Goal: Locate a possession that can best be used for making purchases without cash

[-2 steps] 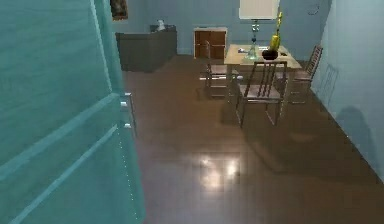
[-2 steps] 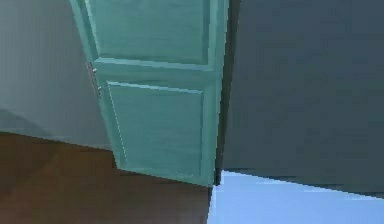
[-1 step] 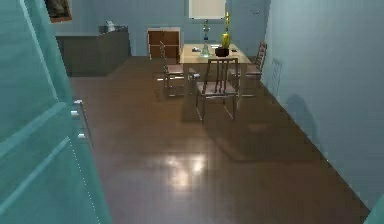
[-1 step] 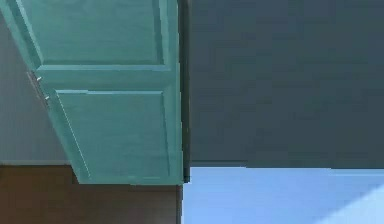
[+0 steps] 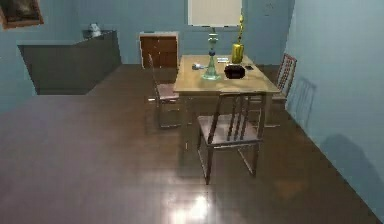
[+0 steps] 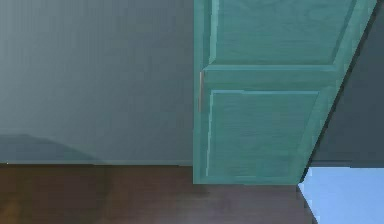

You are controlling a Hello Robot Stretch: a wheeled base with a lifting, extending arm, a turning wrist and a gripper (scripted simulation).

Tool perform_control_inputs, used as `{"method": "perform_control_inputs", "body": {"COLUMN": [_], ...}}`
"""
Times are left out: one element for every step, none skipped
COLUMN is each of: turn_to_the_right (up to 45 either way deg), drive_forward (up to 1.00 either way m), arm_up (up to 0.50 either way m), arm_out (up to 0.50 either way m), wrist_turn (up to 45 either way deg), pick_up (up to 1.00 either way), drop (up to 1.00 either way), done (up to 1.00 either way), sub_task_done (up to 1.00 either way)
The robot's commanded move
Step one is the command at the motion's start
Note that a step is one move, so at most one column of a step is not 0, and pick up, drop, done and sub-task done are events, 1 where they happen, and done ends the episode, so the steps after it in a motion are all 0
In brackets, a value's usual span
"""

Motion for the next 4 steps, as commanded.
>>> {"method": "perform_control_inputs", "body": {"turn_to_the_right": [9.0, 0.0, -42.0, 0.0], "drive_forward": [0.00, 0.25, 0.00, 1.00], "arm_up": [0.00, 0.00, 0.00, 0.00], "arm_out": [0.00, 0.00, 0.00, 0.00], "wrist_turn": [0.0, 0.0, 0.0, 0.0], "pick_up": [0.00, 0.00, 0.00, 0.00], "drop": [0.00, 0.00, 0.00, 0.00], "done": [0.00, 0.00, 0.00, 0.00], "sub_task_done": [0.00, 0.00, 0.00, 0.00]}}
